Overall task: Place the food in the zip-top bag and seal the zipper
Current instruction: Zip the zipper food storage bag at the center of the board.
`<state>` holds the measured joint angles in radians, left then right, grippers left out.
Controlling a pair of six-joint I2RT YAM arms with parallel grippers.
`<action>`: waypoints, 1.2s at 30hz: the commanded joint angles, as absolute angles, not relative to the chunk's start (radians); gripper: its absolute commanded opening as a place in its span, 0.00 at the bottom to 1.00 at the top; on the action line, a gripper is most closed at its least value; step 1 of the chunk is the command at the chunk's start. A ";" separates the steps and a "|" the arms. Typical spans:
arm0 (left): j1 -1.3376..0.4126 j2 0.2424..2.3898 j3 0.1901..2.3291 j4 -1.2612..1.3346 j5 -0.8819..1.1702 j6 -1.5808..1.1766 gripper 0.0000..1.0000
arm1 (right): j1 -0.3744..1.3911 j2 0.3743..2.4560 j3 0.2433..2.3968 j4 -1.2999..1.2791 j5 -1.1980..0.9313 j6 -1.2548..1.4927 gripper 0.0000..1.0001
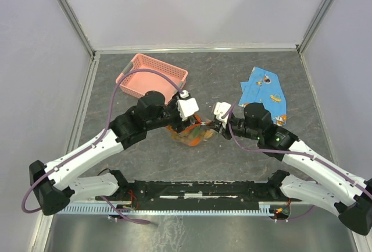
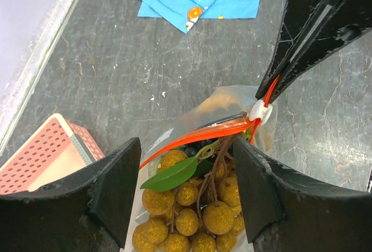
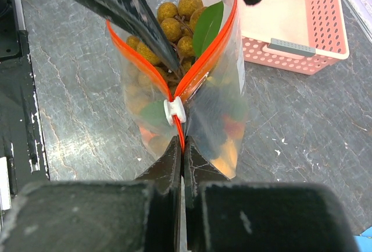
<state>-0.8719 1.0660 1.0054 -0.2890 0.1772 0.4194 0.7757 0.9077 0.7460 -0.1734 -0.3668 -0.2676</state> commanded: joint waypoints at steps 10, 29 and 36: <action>-0.873 1.135 0.991 -0.224 0.201 0.530 0.74 | 0.770 0.910 0.794 -0.114 -0.396 -0.279 0.02; -0.875 1.247 0.950 -0.076 0.316 0.395 0.76 | 0.771 0.935 0.807 -0.070 -0.396 -0.264 0.02; -0.874 1.150 0.951 -0.095 0.195 0.375 0.77 | 0.762 0.915 0.804 -0.110 -0.326 -0.286 0.02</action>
